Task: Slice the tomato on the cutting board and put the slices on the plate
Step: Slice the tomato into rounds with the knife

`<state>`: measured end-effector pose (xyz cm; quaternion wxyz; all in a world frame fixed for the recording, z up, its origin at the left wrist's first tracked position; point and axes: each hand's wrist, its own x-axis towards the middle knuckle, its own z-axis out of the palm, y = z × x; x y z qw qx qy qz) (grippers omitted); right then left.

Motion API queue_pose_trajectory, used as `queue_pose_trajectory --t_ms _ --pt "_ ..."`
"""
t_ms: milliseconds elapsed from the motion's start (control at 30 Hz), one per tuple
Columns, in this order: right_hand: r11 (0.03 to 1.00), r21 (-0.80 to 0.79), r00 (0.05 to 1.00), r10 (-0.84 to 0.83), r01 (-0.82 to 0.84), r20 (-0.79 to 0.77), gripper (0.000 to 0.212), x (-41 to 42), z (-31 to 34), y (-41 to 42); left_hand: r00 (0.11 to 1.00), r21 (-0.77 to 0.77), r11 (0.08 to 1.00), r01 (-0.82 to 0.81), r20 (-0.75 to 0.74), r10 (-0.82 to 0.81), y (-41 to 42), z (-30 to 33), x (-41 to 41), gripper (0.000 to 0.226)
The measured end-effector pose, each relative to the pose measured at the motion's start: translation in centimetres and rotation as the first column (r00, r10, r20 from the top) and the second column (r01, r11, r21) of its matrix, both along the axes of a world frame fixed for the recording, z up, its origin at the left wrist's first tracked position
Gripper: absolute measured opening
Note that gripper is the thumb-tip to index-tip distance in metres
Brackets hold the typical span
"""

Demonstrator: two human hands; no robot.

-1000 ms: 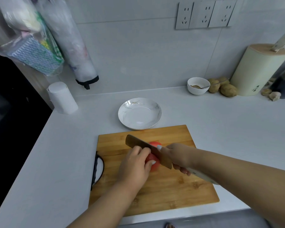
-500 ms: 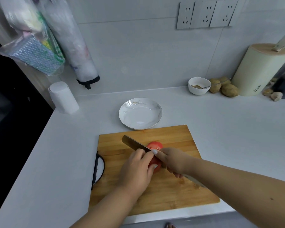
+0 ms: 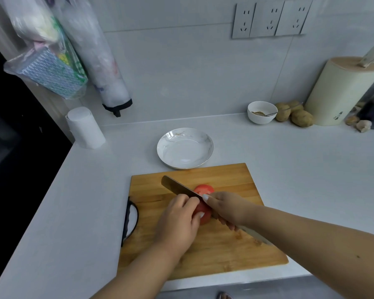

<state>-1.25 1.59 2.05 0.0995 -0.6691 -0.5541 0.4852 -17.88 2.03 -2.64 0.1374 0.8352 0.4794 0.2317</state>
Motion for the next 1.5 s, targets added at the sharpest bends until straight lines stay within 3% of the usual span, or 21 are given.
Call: queue_pose_trajectory --t_ms 633,900,1200,1500 --pt "0.991 -0.107 0.996 -0.083 0.078 -0.042 0.039 0.7 0.6 0.6 0.999 -0.050 0.998 -0.034 0.031 0.035 0.4 0.1 0.1 0.021" --pt "0.990 -0.046 0.990 -0.132 0.130 -0.050 0.047 1.5 3.3 -0.6 0.999 -0.055 0.998 -0.034 0.040 0.036 0.7 0.0 0.1 0.023" --pt "0.992 -0.038 0.993 -0.118 0.118 0.015 0.062 3.0 6.6 -2.6 0.999 -0.090 0.995 -0.045 0.010 0.046 0.8 0.3 0.2 0.030" --pt "0.995 -0.070 0.994 -0.067 0.073 0.083 0.056 3.0 6.5 -3.1 0.999 -0.087 0.995 -0.044 0.012 0.046 0.8 0.4 0.2 0.029"
